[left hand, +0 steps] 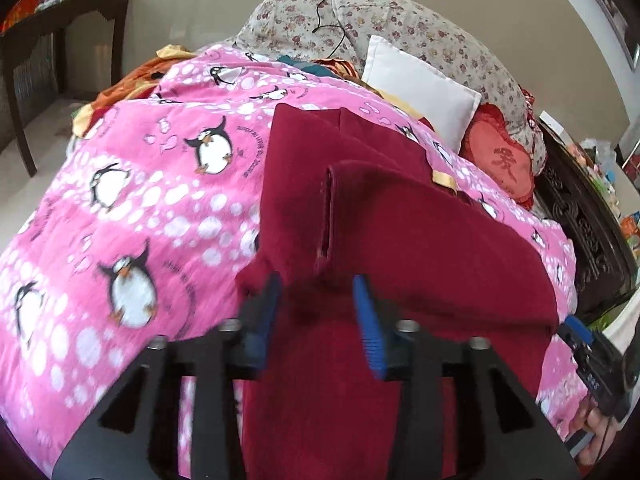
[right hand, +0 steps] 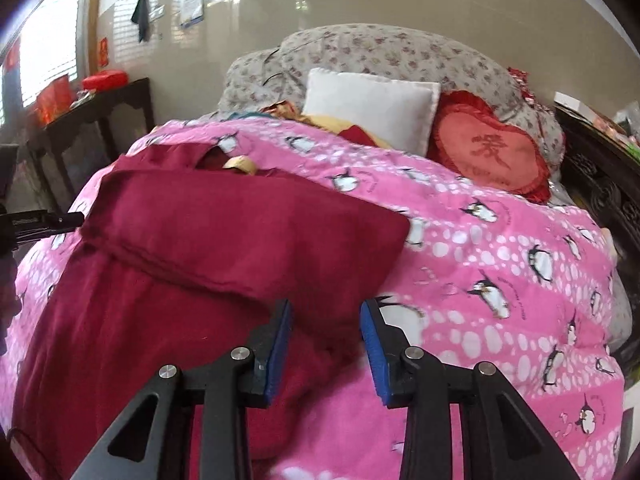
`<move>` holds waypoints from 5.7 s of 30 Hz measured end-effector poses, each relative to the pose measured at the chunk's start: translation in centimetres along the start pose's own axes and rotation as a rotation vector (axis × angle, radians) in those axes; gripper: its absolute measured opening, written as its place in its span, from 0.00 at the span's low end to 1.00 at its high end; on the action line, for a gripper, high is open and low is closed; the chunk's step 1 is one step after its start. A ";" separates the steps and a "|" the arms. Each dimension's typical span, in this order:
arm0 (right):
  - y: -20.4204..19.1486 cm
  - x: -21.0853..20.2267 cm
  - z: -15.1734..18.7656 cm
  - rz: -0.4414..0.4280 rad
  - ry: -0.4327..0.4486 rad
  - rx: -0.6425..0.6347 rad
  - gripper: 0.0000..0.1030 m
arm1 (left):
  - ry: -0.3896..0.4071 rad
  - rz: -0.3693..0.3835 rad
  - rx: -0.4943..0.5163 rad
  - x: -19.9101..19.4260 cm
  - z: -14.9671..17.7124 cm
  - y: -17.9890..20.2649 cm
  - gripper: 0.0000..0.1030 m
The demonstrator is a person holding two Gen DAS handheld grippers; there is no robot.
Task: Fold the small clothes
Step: 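Open both grippers and pull them back from the folded sweater, then grasp the sweater strip's end with both grippers side by side, then lift the gripped end with both grippers and fold it over the strip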
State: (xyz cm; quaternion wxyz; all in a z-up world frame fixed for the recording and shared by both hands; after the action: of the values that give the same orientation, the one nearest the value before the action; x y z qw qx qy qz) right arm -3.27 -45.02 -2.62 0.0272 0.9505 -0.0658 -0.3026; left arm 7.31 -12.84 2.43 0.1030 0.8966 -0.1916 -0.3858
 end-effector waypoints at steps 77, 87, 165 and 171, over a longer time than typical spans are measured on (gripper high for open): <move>-4.5 -14.9 21.1 -0.659 -0.172 0.275 0.64 | -0.275 0.064 0.303 -11.6 22.6 1.6 0.95; -6.8 -13.5 20.2 -0.786 -0.217 0.377 0.15 | -0.280 0.157 0.170 -12.5 21.4 -0.4 0.17; 6.3 13.0 -8.3 -0.188 0.018 0.409 0.11 | -0.055 0.036 0.059 12.1 -13.6 2.7 0.06; 6.7 8.4 -6.2 -0.254 0.051 0.469 0.44 | -0.048 0.130 -0.003 9.1 -12.8 2.0 0.17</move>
State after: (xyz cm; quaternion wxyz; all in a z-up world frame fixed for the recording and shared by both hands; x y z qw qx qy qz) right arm 6.36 -52.78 -1.72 -0.2302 0.9387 -0.0138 -0.2563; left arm 21.85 -18.01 5.84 0.1244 0.8726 -0.2511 -0.4001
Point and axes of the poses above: each gripper's, at about its wrist camera, not at the fingertips, and x roughly the way its jaws point, y to its right, z to its underside, the point moved 6 cm from there along x, roughly the way its jaws point, and after that the axes turned 6 degrees about y, right-handed, at the moved point
